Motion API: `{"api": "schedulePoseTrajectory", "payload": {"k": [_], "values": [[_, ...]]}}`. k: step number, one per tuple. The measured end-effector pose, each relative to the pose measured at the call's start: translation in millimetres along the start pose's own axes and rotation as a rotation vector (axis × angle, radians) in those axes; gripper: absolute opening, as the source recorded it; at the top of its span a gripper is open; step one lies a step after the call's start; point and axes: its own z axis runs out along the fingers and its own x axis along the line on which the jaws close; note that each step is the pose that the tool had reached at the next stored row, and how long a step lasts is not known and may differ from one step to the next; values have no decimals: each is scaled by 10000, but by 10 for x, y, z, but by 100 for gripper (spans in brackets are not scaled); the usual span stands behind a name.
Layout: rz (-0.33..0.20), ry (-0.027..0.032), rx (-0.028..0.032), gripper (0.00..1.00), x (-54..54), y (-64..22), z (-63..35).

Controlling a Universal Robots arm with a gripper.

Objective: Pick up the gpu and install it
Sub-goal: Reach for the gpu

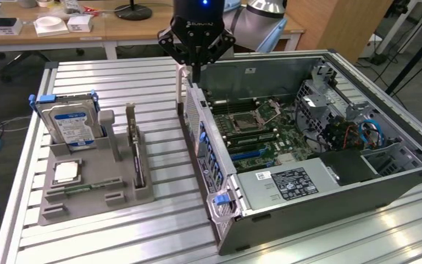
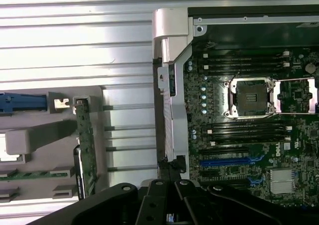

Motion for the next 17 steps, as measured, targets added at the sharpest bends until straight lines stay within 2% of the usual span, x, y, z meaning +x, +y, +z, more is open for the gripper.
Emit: {"api": "schedulePoseTrajectory", "payload": {"k": [17], "values": [[0, 0, 1, 11, 41, -3, -1]]}}
